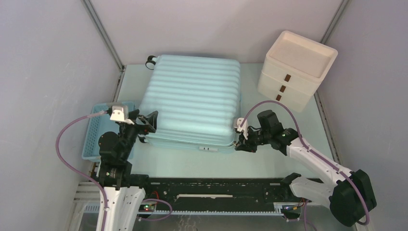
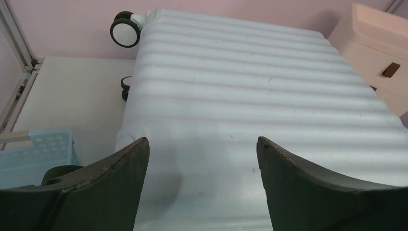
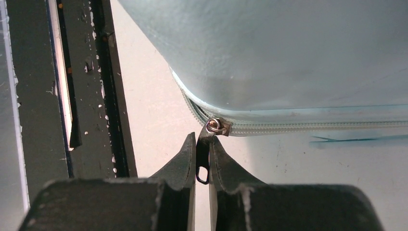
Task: Open, take out, and arrange the luggage
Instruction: Unzip the luggage at the center of the board.
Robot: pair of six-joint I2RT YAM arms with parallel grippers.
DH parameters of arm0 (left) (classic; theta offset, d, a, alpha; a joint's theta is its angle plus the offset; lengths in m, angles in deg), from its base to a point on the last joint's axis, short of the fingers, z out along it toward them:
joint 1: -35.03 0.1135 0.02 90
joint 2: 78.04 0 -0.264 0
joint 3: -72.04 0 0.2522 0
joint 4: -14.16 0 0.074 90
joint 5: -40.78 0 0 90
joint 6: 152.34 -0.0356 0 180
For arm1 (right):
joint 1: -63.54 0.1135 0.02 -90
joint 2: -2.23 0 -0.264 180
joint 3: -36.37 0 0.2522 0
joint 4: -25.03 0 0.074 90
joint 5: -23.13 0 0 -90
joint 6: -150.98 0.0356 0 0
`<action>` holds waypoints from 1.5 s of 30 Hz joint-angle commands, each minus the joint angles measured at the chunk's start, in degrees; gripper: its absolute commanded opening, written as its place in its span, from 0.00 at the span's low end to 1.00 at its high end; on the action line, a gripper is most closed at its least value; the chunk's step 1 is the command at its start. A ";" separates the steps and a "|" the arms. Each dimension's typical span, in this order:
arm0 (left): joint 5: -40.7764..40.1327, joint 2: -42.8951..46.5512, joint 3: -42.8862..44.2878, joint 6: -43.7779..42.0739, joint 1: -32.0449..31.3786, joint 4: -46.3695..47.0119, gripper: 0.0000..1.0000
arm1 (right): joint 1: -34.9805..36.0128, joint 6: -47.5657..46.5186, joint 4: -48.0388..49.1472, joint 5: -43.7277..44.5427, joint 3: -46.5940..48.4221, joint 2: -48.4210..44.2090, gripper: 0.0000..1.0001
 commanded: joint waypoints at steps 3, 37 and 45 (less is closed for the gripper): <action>0.26 -0.34 -0.77 -0.98 0.19 0.68 0.87 | -2.29 -2.03 0.84 -2.92 2.21 -2.43 0.02; 0.18 -1.36 -0.66 -0.98 0.20 0.41 0.87 | 13.09 -1.68 4.97 23.88 1.89 -3.33 0.47; 0.20 -1.22 -0.59 -1.07 0.13 0.39 0.87 | 12.82 -0.88 5.82 25.13 1.78 -4.01 0.28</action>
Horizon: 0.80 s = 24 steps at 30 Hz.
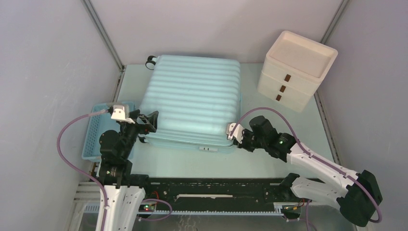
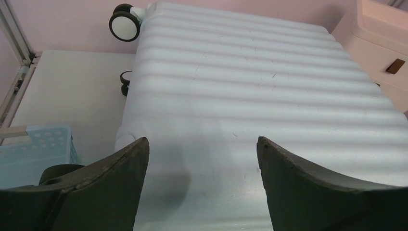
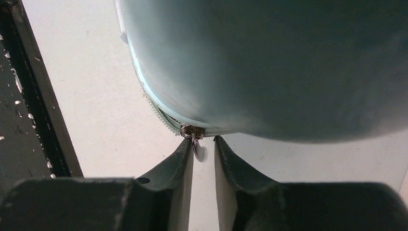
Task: Open, take out, and arrange the luggage
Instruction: Unzip the luggage at the center of the board.
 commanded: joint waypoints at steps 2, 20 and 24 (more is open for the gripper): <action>0.20 -0.02 -0.59 -1.06 0.11 0.75 0.87 | -1.57 0.93 3.58 -2.44 1.29 -1.82 0.24; 0.26 0.01 -0.60 -1.00 0.11 0.78 0.87 | -10.92 -1.47 -3.06 -11.46 3.95 -4.55 0.00; 0.46 -0.10 -0.56 -0.98 0.17 0.74 0.87 | -12.68 -0.24 -1.72 -6.34 4.38 -5.00 0.00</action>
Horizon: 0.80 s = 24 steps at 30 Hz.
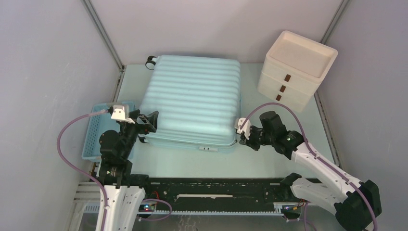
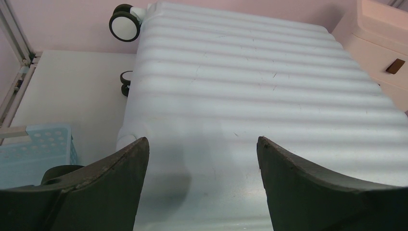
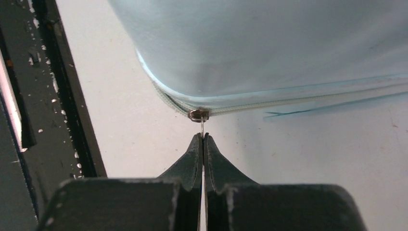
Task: Open, take out, and arrange the luggage
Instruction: Unzip the luggage at the center of the board.
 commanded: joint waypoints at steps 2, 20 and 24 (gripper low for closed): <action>0.59 -0.17 -0.57 -0.98 0.12 0.75 0.87 | -2.58 0.92 3.77 9.50 3.87 -2.03 0.00; 1.49 -0.12 -0.72 -1.05 0.16 1.14 0.87 | -15.31 6.55 14.82 1.08 16.77 18.62 0.00; 1.68 -0.26 -0.81 -1.16 0.11 1.23 0.87 | -15.68 7.62 19.67 0.65 20.54 24.13 0.00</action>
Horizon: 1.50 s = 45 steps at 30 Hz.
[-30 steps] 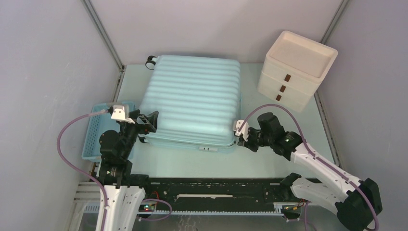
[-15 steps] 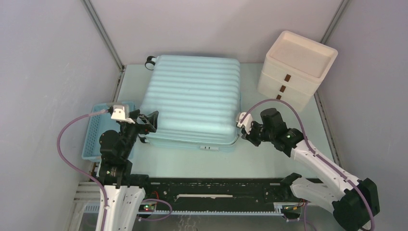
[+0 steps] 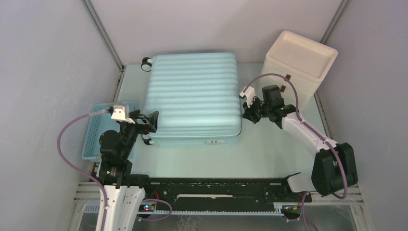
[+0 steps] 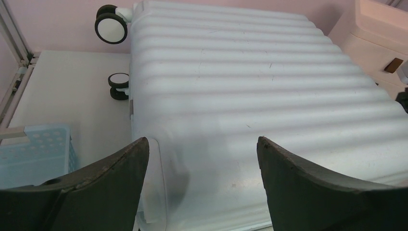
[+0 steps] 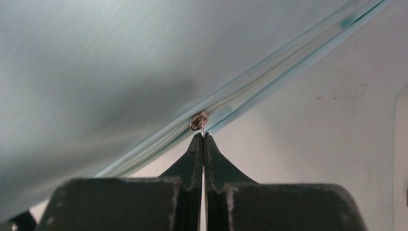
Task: Open, take out, and arrange the luggage
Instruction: Unzip the luggage at the center of the board, then adjust the luggage at the center of the board.
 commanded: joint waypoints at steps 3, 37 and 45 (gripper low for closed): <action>2.02 -0.46 -0.85 -1.18 0.18 1.39 0.87 | -2.05 2.79 19.20 0.97 8.27 6.89 0.00; 3.67 -0.06 -1.15 -1.42 0.11 1.86 0.87 | -5.58 14.41 15.05 1.70 19.59 11.28 0.50; 2.84 0.67 -0.97 -1.20 0.11 1.91 0.88 | -7.11 7.07 7.28 -3.51 13.72 -1.84 0.65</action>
